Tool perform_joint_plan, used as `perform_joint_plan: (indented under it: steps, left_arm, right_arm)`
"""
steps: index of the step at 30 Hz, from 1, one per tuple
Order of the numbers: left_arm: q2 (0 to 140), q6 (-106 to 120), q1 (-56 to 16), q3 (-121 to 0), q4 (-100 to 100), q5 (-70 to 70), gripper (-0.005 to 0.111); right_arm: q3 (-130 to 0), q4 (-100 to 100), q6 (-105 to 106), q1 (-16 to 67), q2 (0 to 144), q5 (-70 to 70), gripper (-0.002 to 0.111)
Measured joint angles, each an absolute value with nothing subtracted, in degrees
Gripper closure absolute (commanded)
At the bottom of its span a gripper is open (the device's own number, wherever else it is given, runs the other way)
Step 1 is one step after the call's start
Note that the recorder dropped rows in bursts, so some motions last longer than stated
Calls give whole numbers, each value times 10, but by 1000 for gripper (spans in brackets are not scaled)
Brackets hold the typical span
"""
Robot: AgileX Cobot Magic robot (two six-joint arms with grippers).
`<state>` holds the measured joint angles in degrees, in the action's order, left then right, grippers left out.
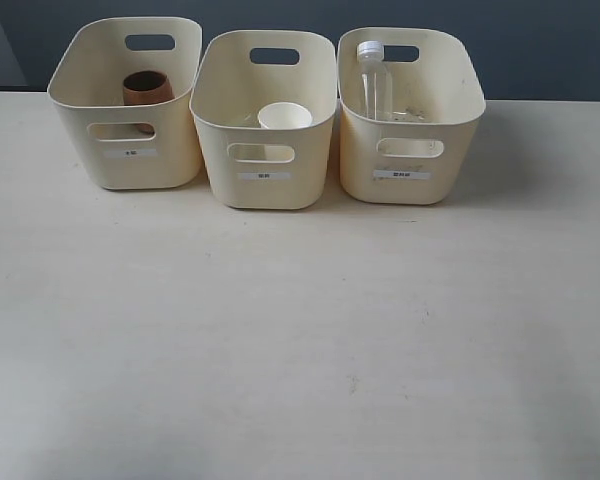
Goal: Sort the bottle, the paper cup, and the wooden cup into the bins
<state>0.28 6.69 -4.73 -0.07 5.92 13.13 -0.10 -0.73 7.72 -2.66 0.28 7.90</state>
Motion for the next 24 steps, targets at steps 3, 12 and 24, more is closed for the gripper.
perform_joint_plan:
  steps: [3,12,24]
  left_arm:
    - [3,67,-47,-1,59,131,107]
    - [3,67,-47,-1,59,131,107]
    - [3,67,-47,-1,59,131,107]
  right_arm:
    - [-1,-13,77,-27,3,82,109]
    - [-1,-17,77,-27,3,83,109]
    - [-1,-17,77,-27,3,83,109]
